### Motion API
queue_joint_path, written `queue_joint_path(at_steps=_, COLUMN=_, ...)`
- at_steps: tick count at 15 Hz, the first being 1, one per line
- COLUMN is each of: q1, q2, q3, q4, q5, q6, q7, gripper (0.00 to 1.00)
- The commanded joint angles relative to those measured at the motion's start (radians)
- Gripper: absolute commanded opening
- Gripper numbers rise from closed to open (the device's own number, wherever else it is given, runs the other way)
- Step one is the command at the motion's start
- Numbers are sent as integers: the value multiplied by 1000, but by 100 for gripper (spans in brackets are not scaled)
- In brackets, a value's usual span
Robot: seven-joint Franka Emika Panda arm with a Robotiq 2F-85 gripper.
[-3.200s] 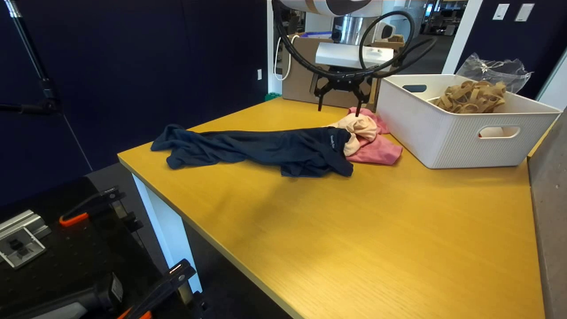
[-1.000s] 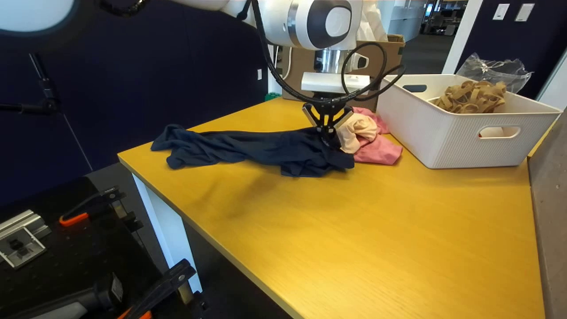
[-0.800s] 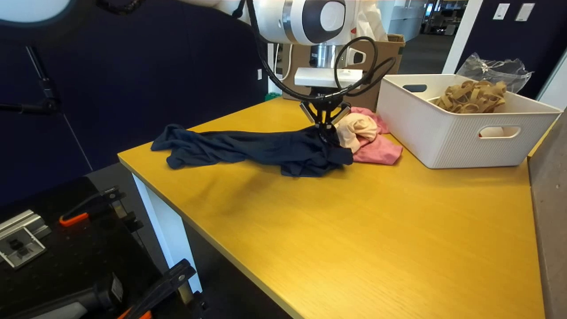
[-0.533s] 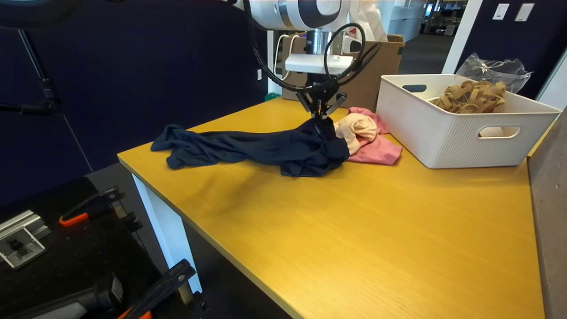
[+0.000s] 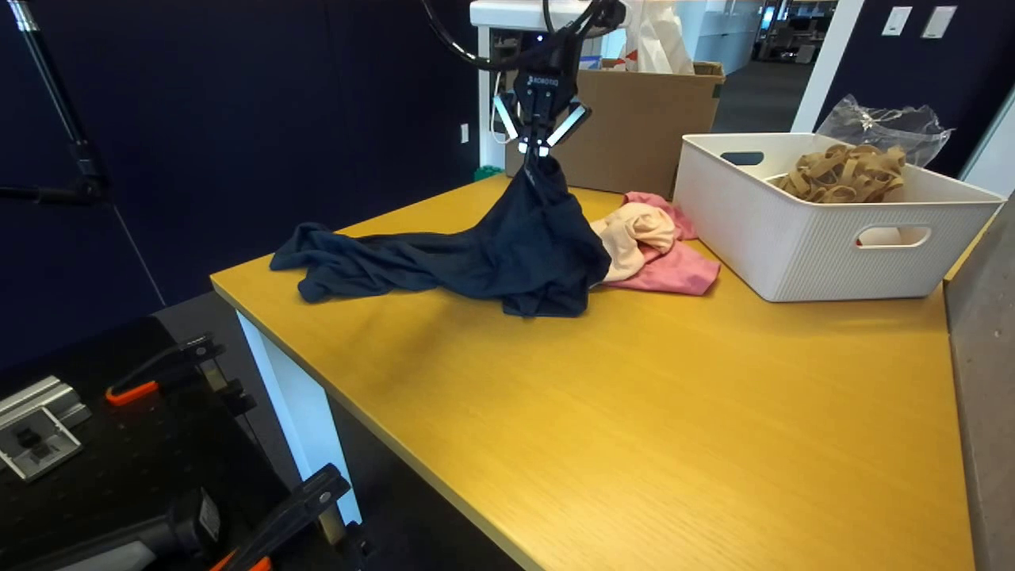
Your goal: Move the blue clothing to the right then move it to the left.
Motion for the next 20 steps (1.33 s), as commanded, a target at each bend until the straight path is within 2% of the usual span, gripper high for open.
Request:
queue_joint_path(at_steps=1, q1=42, q2=-93, q3=1, q4=-104, q5=-23, q6=-43, q7=-42, gripper=2)
queue_joint_path(at_steps=4, q1=87, q2=-153, q3=1, q4=-184, q5=-35, q6=-30, q7=-55, gripper=2)
queue_joint_path(at_steps=8, q1=128, q2=-275, q3=-2, q4=-347, q5=-27, q6=33, q7=-10, gripper=2)
queue_joint_path(at_steps=11, q1=127, q2=-391, q3=-19, q4=-482, q5=-29, q6=119, q7=31, gripper=2)
queue_joint_path(at_steps=13, q1=122, q2=-437, q3=-37, q4=-548, q5=-60, q6=163, q7=2, gripper=2)
queue_joint_path(at_steps=16, q1=104, q2=-440, q3=-46, q4=-588, q5=-106, q6=199, q7=-76, gripper=2)
queue_joint_path(at_steps=17, q1=95, q2=-410, q3=-49, q4=-571, q5=-122, q6=210, q7=-114, gripper=2)
queue_joint_path(at_steps=18, q1=63, q2=-383, q3=-9, q4=-548, q5=-157, q6=209, q7=-116, gripper=2)
queue_joint_path(at_steps=20, q1=59, q2=-321, q3=-12, q4=-496, q5=-208, q6=215, q7=-140, gripper=2)
